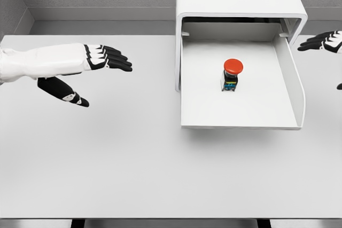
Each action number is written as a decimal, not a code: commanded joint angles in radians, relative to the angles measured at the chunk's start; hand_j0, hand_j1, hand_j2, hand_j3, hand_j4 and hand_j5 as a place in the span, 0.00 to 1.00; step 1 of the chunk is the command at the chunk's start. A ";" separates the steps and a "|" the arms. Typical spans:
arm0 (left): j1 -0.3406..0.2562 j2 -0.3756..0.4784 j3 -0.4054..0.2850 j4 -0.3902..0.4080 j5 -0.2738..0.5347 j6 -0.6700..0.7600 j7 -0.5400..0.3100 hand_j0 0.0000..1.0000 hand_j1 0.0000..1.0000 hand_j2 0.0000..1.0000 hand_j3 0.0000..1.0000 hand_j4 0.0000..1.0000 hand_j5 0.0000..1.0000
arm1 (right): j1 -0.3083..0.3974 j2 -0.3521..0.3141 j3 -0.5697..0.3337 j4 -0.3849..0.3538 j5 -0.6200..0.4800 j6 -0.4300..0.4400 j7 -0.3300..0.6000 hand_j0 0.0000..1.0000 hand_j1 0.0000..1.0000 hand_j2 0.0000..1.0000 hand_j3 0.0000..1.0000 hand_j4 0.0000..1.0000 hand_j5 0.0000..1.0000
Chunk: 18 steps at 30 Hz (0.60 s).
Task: Slide open multi-storey tabletop storage cabinets and put open load switch and slide close multi-storey tabletop storage cabinets
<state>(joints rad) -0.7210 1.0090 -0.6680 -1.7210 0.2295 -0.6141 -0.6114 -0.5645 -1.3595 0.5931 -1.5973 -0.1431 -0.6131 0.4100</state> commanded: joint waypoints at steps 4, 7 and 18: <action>-0.003 -0.010 0.001 0.000 0.020 0.003 0.000 1.00 1.00 1.00 1.00 1.00 1.00 | 0.077 -0.017 0.002 -0.052 -0.110 0.002 -0.010 1.00 1.00 1.00 1.00 1.00 1.00; -0.011 -0.010 0.008 0.000 0.047 0.003 0.000 1.00 1.00 1.00 1.00 1.00 1.00 | 0.100 -0.018 0.002 -0.061 -0.135 0.002 -0.010 1.00 1.00 1.00 1.00 1.00 1.00; 0.032 -0.010 0.073 -0.020 0.062 0.003 0.000 1.00 1.00 1.00 1.00 1.00 1.00 | 0.172 -0.055 0.005 -0.070 -0.250 0.002 -0.011 1.00 1.00 1.00 1.00 1.00 1.00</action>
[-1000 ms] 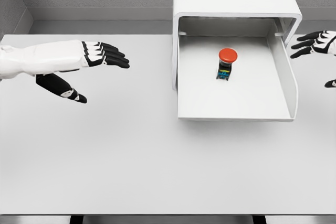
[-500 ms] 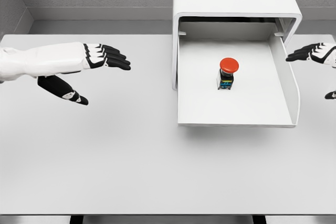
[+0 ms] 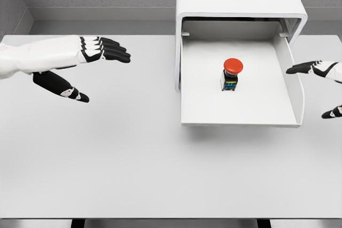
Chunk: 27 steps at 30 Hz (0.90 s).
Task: Slide open multi-storey tabletop storage cabinets and put open load switch and slide close multi-storey tabletop storage cabinets
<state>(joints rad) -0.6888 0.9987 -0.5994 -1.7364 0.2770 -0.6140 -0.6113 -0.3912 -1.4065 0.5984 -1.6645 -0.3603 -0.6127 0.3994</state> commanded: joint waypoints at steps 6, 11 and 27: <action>0.006 0.001 0.001 -0.005 0.019 0.003 0.000 1.00 1.00 1.00 1.00 1.00 1.00 | 0.022 -0.034 -0.002 -0.015 -0.080 0.002 -0.001 1.00 1.00 1.00 1.00 1.00 1.00; 0.008 0.001 -0.002 -0.005 0.019 0.003 0.000 1.00 1.00 1.00 1.00 1.00 1.00 | 0.011 -0.035 -0.055 -0.015 -0.095 0.002 -0.002 1.00 1.00 1.00 1.00 1.00 1.00; 0.054 0.009 0.003 -0.005 0.016 0.003 0.000 1.00 1.00 1.00 1.00 1.00 1.00 | 0.041 -0.023 -0.072 -0.026 -0.045 0.002 -0.021 1.00 1.00 1.00 1.00 1.00 1.00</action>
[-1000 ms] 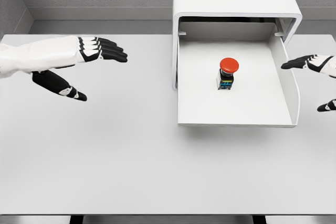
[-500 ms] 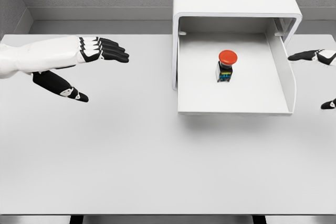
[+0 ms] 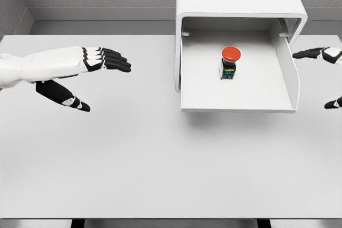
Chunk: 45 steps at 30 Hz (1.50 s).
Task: Slide open multi-storey tabletop storage cabinets and put open load switch and slide close multi-storey tabletop storage cabinets
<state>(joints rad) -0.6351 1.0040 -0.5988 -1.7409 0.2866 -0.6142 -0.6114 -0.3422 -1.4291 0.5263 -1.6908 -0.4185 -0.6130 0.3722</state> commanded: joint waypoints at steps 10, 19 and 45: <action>-0.006 0.007 0.013 0.000 0.005 0.003 0.000 1.00 1.00 1.00 1.00 1.00 1.00 | -0.098 0.068 -0.006 -0.001 0.145 0.002 0.051 1.00 1.00 1.00 1.00 1.00 1.00; -0.003 0.010 0.008 -0.002 0.016 0.003 0.000 1.00 1.00 1.00 1.00 1.00 1.00 | -0.066 0.183 0.000 -0.004 0.149 0.002 0.040 1.00 1.00 1.00 1.00 1.00 1.00; -0.002 0.010 0.007 -0.003 0.014 0.003 0.000 1.00 1.00 1.00 1.00 1.00 1.00 | -0.021 0.213 0.001 -0.001 0.147 0.002 0.020 1.00 1.00 1.00 1.00 1.00 1.00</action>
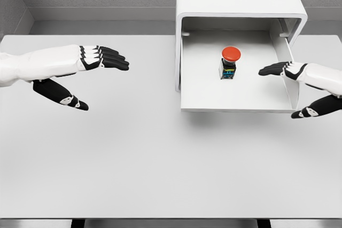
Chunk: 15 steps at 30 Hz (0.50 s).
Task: Slide open multi-storey tabletop storage cabinets and put open load switch and slide close multi-storey tabletop storage cabinets
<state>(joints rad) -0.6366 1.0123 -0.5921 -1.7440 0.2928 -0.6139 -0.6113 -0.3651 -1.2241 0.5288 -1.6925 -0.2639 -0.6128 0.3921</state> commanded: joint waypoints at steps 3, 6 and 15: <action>0.000 0.002 0.002 0.000 0.008 0.003 0.000 1.00 1.00 1.00 1.00 1.00 1.00 | -0.005 0.009 -0.001 0.002 -0.008 0.002 0.008 1.00 1.00 1.00 1.00 1.00 1.00; 0.000 0.000 0.000 -0.003 0.008 0.003 0.000 1.00 1.00 1.00 1.00 1.00 1.00 | -0.008 0.015 -0.007 0.005 -0.006 0.002 0.011 1.00 1.00 1.00 1.00 1.00 1.00; 0.002 0.003 0.000 -0.019 0.006 0.003 0.000 1.00 1.00 1.00 1.00 1.00 1.00 | -0.041 0.061 -0.009 0.019 0.040 0.002 0.027 1.00 1.00 1.00 1.00 1.00 1.00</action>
<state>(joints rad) -0.6351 1.0137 -0.5926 -1.7616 0.2923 -0.6139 -0.6113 -0.4080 -1.1689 0.5206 -1.6766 -0.2271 -0.6123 0.4150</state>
